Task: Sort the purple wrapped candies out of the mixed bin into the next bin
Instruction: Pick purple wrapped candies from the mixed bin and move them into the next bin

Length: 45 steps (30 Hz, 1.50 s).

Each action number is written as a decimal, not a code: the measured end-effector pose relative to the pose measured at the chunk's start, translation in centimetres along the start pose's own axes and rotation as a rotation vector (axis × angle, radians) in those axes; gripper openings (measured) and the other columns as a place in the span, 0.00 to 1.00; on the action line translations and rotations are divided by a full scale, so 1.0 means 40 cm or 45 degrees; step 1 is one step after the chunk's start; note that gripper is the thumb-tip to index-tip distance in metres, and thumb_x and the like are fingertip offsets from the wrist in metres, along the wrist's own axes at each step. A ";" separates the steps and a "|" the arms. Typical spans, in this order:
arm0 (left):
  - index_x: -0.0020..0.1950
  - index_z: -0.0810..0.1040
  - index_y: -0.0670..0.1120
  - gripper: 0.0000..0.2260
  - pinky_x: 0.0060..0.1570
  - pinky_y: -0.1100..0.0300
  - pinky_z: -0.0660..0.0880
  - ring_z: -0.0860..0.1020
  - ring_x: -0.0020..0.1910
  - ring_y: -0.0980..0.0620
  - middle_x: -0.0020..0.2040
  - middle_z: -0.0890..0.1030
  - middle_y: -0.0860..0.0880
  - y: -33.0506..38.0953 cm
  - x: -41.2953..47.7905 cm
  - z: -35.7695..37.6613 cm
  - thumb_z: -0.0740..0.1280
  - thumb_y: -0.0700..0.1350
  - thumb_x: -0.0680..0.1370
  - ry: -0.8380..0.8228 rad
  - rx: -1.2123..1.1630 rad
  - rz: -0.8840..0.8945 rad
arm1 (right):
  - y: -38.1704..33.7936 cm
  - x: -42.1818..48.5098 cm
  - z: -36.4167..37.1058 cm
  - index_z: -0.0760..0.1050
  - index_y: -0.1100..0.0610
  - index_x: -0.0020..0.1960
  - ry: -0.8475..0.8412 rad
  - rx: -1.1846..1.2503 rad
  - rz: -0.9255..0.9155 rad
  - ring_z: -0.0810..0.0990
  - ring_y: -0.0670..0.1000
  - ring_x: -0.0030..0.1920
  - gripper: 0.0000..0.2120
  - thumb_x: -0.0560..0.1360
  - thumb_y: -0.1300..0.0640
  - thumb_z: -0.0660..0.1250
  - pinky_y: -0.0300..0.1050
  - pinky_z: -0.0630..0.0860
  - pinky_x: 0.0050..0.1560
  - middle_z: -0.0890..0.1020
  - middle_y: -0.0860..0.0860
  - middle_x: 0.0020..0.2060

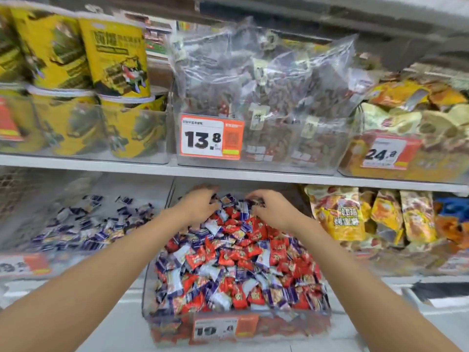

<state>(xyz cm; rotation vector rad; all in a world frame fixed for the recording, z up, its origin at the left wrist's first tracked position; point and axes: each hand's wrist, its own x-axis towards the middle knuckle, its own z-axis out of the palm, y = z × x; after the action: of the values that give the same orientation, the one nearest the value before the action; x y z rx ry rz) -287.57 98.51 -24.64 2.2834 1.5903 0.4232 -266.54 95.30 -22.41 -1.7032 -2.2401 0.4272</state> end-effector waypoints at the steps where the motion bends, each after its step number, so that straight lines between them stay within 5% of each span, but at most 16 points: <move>1: 0.76 0.63 0.48 0.24 0.67 0.55 0.68 0.70 0.68 0.45 0.74 0.67 0.44 -0.005 0.023 0.014 0.62 0.51 0.81 -0.041 0.011 0.002 | 0.013 0.020 0.010 0.73 0.57 0.69 -0.008 0.012 0.012 0.74 0.53 0.67 0.19 0.79 0.62 0.61 0.42 0.67 0.66 0.76 0.53 0.67; 5: 0.74 0.62 0.55 0.24 0.64 0.47 0.70 0.71 0.66 0.44 0.72 0.67 0.47 -0.001 0.075 0.066 0.62 0.56 0.80 -0.109 0.258 -0.008 | 0.045 0.068 0.052 0.70 0.52 0.71 -0.086 -0.021 0.108 0.77 0.57 0.63 0.21 0.79 0.50 0.65 0.49 0.74 0.63 0.77 0.54 0.66; 9: 0.63 0.70 0.49 0.16 0.53 0.50 0.76 0.76 0.53 0.43 0.60 0.73 0.44 0.011 0.087 0.069 0.64 0.55 0.79 -0.100 0.282 -0.037 | 0.025 0.103 0.069 0.64 0.51 0.75 -0.196 -0.174 0.136 0.70 0.57 0.69 0.33 0.75 0.41 0.68 0.49 0.69 0.67 0.70 0.55 0.71; 18: 0.50 0.74 0.47 0.10 0.45 0.54 0.74 0.77 0.47 0.46 0.50 0.80 0.48 0.009 -0.033 -0.019 0.69 0.52 0.77 0.114 0.065 0.117 | 0.021 0.030 -0.003 0.80 0.56 0.54 -0.113 -0.135 -0.009 0.79 0.52 0.50 0.09 0.75 0.56 0.70 0.43 0.72 0.46 0.82 0.53 0.55; 20: 0.48 0.73 0.48 0.09 0.41 0.54 0.72 0.76 0.42 0.48 0.45 0.78 0.52 0.010 -0.083 -0.035 0.69 0.51 0.77 0.124 -0.041 0.157 | 0.026 -0.011 -0.014 0.80 0.55 0.52 -0.062 -0.086 -0.039 0.73 0.41 0.36 0.07 0.75 0.57 0.71 0.41 0.69 0.41 0.81 0.51 0.52; 22: 0.48 0.73 0.46 0.09 0.36 0.56 0.68 0.74 0.36 0.51 0.41 0.76 0.53 0.006 -0.130 -0.042 0.68 0.50 0.78 0.099 -0.101 0.167 | 0.035 -0.044 -0.021 0.79 0.50 0.52 0.002 -0.060 -0.055 0.65 0.36 0.32 0.06 0.75 0.55 0.71 0.44 0.69 0.50 0.82 0.50 0.55; 25: 0.50 0.71 0.48 0.09 0.38 0.57 0.67 0.72 0.40 0.53 0.43 0.73 0.56 -0.006 -0.179 -0.038 0.66 0.52 0.79 0.034 -0.057 0.194 | 0.031 -0.085 -0.029 0.78 0.51 0.62 0.018 -0.078 -0.054 0.79 0.45 0.49 0.15 0.77 0.53 0.70 0.53 0.69 0.67 0.81 0.51 0.61; 27: 0.50 0.69 0.49 0.07 0.42 0.58 0.66 0.71 0.43 0.53 0.45 0.72 0.55 -0.013 -0.200 -0.030 0.65 0.51 0.79 -0.021 0.012 0.212 | 0.025 -0.109 -0.030 0.77 0.54 0.64 0.039 -0.046 -0.074 0.76 0.51 0.63 0.16 0.77 0.55 0.69 0.48 0.70 0.66 0.78 0.52 0.64; 29: 0.48 0.69 0.51 0.05 0.42 0.57 0.68 0.72 0.43 0.54 0.47 0.74 0.55 -0.015 -0.218 -0.025 0.65 0.48 0.80 -0.057 0.003 0.204 | 0.024 -0.133 -0.029 0.77 0.55 0.60 0.059 0.025 -0.070 0.79 0.51 0.56 0.11 0.78 0.56 0.68 0.43 0.73 0.55 0.78 0.52 0.63; 32: 0.49 0.68 0.54 0.04 0.38 0.55 0.71 0.74 0.37 0.54 0.45 0.77 0.52 0.004 -0.243 -0.031 0.62 0.46 0.81 0.013 -0.014 0.218 | 0.035 -0.178 -0.027 0.70 0.53 0.53 0.060 0.061 -0.055 0.72 0.50 0.33 0.06 0.79 0.56 0.66 0.41 0.67 0.33 0.80 0.52 0.44; 35: 0.59 0.70 0.54 0.08 0.30 0.60 0.67 0.70 0.28 0.59 0.45 0.75 0.54 0.029 -0.243 -0.028 0.56 0.45 0.83 0.053 0.030 0.182 | 0.036 -0.220 -0.029 0.65 0.51 0.60 0.056 0.048 -0.114 0.67 0.46 0.25 0.12 0.80 0.64 0.60 0.35 0.63 0.26 0.75 0.48 0.33; 37: 0.62 0.72 0.54 0.10 0.37 0.56 0.72 0.75 0.35 0.55 0.51 0.77 0.52 0.034 -0.224 -0.015 0.55 0.47 0.83 0.006 0.131 0.156 | 0.029 -0.233 -0.023 0.67 0.51 0.63 0.054 0.022 -0.155 0.66 0.41 0.27 0.17 0.79 0.68 0.56 0.34 0.64 0.28 0.70 0.39 0.34; 40: 0.65 0.72 0.57 0.20 0.48 0.50 0.76 0.76 0.57 0.47 0.59 0.79 0.50 0.031 -0.194 0.013 0.61 0.64 0.77 -0.073 0.281 0.026 | 0.022 -0.248 0.009 0.70 0.52 0.60 -0.081 -0.004 -0.122 0.70 0.42 0.34 0.10 0.79 0.58 0.61 0.43 0.67 0.37 0.74 0.45 0.41; 43: 0.67 0.72 0.57 0.28 0.50 0.47 0.78 0.75 0.60 0.46 0.57 0.80 0.51 0.043 -0.176 0.028 0.65 0.69 0.72 -0.054 0.361 -0.038 | 0.035 -0.252 0.050 0.69 0.49 0.62 -0.236 -0.218 -0.088 0.73 0.49 0.50 0.20 0.75 0.42 0.67 0.49 0.73 0.49 0.74 0.49 0.51; 45: 0.65 0.75 0.55 0.25 0.50 0.48 0.78 0.77 0.53 0.47 0.54 0.80 0.51 0.051 -0.167 0.026 0.68 0.65 0.72 -0.035 0.355 -0.033 | 0.041 -0.241 0.059 0.71 0.51 0.56 -0.182 -0.224 -0.114 0.74 0.52 0.47 0.14 0.76 0.43 0.67 0.48 0.73 0.44 0.75 0.50 0.47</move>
<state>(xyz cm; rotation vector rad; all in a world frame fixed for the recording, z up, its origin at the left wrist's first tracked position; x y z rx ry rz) -287.63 91.45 -25.09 2.4528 1.7581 0.1702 -263.59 86.30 -25.74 -1.6956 -2.5122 0.3503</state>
